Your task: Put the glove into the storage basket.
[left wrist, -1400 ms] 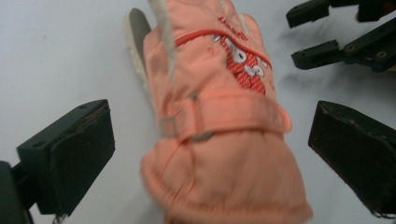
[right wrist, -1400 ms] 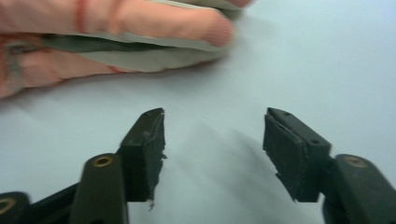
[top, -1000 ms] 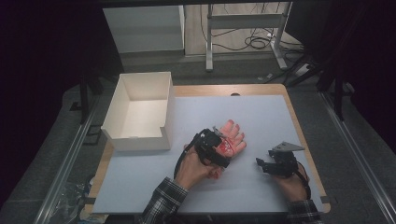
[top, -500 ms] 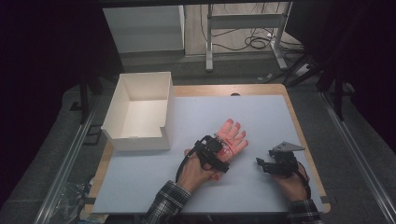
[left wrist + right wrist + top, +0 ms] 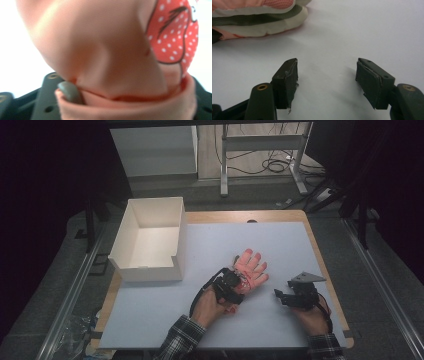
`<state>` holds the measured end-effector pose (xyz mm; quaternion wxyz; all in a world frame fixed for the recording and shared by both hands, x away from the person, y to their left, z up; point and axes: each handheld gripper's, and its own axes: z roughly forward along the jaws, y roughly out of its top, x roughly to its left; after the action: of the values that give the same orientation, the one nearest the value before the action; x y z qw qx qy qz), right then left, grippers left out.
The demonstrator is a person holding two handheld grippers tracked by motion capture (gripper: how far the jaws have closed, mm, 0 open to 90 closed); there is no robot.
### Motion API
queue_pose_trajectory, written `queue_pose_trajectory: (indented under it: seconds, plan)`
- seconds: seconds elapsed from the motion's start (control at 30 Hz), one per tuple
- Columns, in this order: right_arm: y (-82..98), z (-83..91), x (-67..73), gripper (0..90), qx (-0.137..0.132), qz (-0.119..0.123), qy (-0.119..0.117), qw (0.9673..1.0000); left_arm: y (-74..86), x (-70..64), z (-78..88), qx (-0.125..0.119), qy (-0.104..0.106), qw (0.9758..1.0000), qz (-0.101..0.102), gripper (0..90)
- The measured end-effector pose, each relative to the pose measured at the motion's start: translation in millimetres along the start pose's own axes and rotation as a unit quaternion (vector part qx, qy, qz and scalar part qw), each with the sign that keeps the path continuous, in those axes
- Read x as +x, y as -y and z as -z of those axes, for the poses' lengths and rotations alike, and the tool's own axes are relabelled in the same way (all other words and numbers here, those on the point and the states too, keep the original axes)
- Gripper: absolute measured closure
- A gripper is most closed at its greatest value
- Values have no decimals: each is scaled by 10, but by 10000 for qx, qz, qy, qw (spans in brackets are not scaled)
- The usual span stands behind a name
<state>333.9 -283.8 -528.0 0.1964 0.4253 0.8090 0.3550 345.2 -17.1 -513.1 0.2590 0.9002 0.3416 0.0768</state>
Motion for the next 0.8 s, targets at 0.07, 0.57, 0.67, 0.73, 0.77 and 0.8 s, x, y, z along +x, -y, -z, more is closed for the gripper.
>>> queue_pose_trajectory:
  seconds: [0.07,0.57,0.67,0.73,0.77,0.8]
  plan:
    - [1,0,-3,345,-5,-11,-9,10000,-6,15,18,-26,89,9999,-50,480]
    - [4,3,-16,345,-26,-52,-47,10000,-18,158,160,-174,330,9993,38,567]
    - [4,4,-19,345,-27,-63,-58,10000,-28,205,215,-165,281,9994,81,566]
    - [5,4,-19,345,-28,-60,-56,10000,-39,241,270,-181,250,9995,101,566]
    - [5,2,-15,345,-33,-53,-43,10000,-47,260,300,-181,239,9995,116,565]
    - [5,0,-8,345,-33,-37,-28,10000,-54,282,330,-189,226,9995,117,564]
